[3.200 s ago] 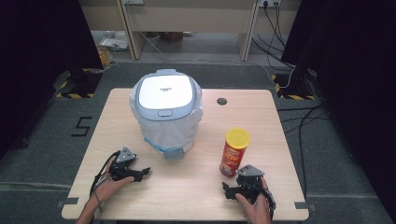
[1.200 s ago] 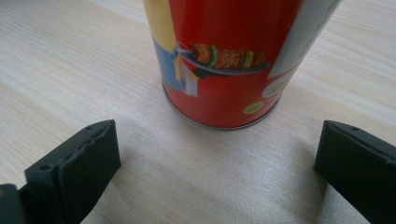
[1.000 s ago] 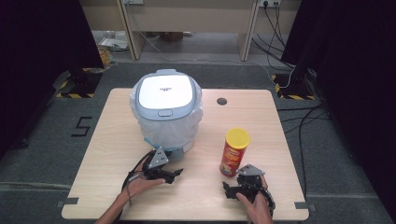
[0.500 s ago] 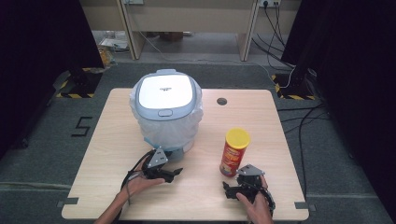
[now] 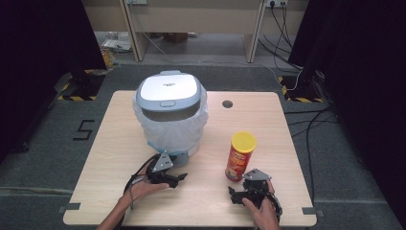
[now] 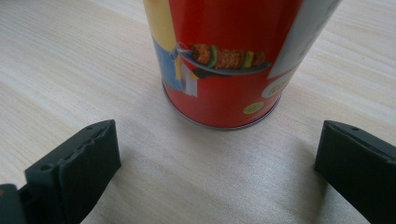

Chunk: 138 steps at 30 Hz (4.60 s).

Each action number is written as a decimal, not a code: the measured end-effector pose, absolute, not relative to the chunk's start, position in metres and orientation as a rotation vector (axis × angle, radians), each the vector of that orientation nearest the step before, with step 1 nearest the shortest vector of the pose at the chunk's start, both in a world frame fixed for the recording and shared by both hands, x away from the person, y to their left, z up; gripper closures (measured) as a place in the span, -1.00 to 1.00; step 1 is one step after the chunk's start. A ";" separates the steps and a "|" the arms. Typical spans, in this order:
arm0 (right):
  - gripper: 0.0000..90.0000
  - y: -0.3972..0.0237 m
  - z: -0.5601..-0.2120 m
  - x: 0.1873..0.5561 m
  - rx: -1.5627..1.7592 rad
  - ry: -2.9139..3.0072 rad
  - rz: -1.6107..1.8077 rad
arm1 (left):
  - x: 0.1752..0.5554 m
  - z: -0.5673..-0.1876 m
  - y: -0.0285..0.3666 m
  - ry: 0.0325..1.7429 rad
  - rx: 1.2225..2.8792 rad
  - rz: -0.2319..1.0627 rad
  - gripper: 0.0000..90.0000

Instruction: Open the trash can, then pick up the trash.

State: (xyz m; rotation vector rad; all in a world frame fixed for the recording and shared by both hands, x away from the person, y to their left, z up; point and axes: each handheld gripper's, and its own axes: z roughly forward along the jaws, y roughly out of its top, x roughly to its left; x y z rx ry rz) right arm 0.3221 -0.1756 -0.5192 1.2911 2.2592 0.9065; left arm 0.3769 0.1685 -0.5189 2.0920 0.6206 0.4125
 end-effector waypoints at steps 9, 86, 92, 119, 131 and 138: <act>-0.99 -0.176 -0.519 0.322 1.291 2.259 0.907 | 0.379 -0.520 0.166 0.630 2.140 0.402 -0.53; -0.46 -0.167 -0.503 0.339 1.051 2.007 1.208 | 0.375 -0.522 0.159 0.608 2.188 0.480 -0.53; -0.46 -0.167 -0.498 0.338 1.037 1.983 1.228 | 0.375 -0.522 0.159 0.610 2.188 0.481 -0.53; -0.46 -0.169 -0.451 0.353 1.045 1.942 1.219 | 0.375 -0.522 0.159 0.610 2.188 0.483 -0.53; -0.46 -0.164 -0.428 0.360 1.030 1.940 1.241 | 0.376 -0.522 0.159 0.604 2.192 0.484 -0.53; -0.46 -0.160 -0.417 0.364 1.012 1.952 1.237 | 0.375 -0.522 0.159 0.607 2.186 0.482 -0.53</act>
